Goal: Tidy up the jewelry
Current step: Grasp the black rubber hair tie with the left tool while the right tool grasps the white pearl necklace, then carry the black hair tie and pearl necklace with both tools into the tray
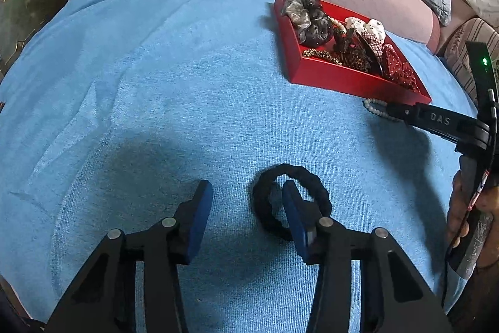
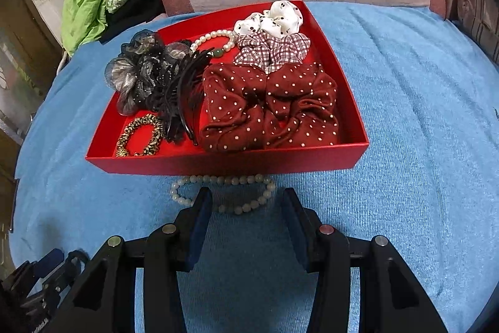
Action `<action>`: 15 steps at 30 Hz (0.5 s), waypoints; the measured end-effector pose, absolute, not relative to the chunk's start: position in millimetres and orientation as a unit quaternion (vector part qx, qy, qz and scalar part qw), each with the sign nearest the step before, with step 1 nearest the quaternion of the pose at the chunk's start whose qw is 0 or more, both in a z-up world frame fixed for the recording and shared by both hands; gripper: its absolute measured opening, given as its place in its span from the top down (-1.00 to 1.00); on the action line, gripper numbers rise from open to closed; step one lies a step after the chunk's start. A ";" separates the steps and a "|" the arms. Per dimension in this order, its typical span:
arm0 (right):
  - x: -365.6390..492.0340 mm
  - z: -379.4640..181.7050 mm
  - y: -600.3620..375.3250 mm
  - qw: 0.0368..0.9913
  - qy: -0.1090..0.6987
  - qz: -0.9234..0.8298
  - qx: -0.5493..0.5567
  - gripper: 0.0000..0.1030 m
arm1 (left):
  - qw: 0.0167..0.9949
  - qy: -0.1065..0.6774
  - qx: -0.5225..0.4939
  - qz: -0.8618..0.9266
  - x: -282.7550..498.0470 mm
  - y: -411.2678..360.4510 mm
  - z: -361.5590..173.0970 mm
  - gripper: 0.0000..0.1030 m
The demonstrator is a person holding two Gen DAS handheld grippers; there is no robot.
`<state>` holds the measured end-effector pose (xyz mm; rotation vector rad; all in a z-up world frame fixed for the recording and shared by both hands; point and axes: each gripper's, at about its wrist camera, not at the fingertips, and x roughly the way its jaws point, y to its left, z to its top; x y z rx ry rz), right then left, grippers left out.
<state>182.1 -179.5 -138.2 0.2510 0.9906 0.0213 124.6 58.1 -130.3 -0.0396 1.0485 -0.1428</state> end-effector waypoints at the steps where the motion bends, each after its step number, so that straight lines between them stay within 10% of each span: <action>1: 183.1 -138.4 -178.2 0.873 0.473 0.007 0.117 0.02 | 0.864 0.499 -0.016 -0.067 124.4 56.6 -130.7 0.12; 8: 188.8 -139.8 -168.3 0.881 0.466 -0.028 0.084 0.56 | 0.866 0.497 -0.001 -0.050 125.7 49.8 -131.9 0.83; 15: 185.1 -136.2 -180.6 0.875 0.468 -0.007 0.124 0.88 | 0.860 0.507 -0.032 -0.055 129.9 50.5 -126.7 0.84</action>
